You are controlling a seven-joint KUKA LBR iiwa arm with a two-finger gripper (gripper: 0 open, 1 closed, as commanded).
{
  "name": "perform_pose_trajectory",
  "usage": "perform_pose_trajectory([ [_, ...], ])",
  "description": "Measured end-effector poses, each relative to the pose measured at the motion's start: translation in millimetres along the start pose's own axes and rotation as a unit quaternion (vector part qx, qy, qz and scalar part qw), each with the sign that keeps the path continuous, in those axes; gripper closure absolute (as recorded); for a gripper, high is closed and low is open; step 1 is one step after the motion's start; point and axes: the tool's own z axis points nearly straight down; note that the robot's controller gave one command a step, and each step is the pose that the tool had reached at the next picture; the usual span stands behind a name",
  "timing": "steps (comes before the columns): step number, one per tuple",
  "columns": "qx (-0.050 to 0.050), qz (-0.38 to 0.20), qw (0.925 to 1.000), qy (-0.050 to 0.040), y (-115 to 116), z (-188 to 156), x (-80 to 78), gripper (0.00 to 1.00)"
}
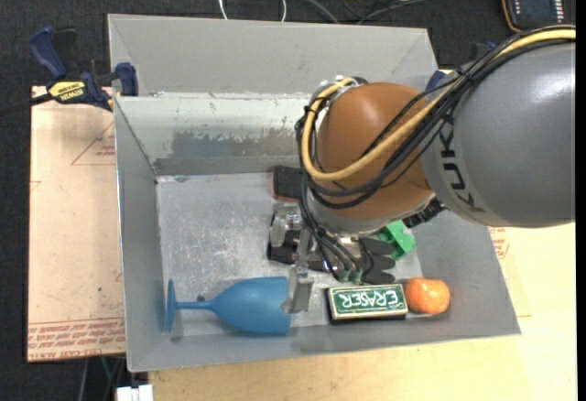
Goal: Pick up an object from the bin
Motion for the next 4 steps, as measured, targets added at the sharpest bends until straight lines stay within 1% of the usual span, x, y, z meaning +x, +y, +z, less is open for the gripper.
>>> perform_pose_trajectory([
  [1, -0.002, 0.007, 1.0, -0.0045, 50.4, 133.3, -2.6, 0.0],
  [2, -0.002, 0.074, 0.9973, -0.0054, 41.1, 87.0, -1.3, 0.0],
  [3, -0.006, 0.02, 0.9997, -0.0152, 50.5, 144.1, -8.7, 0.0],
  [4, -0.006, 0.152, 0.9882, -0.0122, 68.3, 139.7, -2.1, 0.0],
])
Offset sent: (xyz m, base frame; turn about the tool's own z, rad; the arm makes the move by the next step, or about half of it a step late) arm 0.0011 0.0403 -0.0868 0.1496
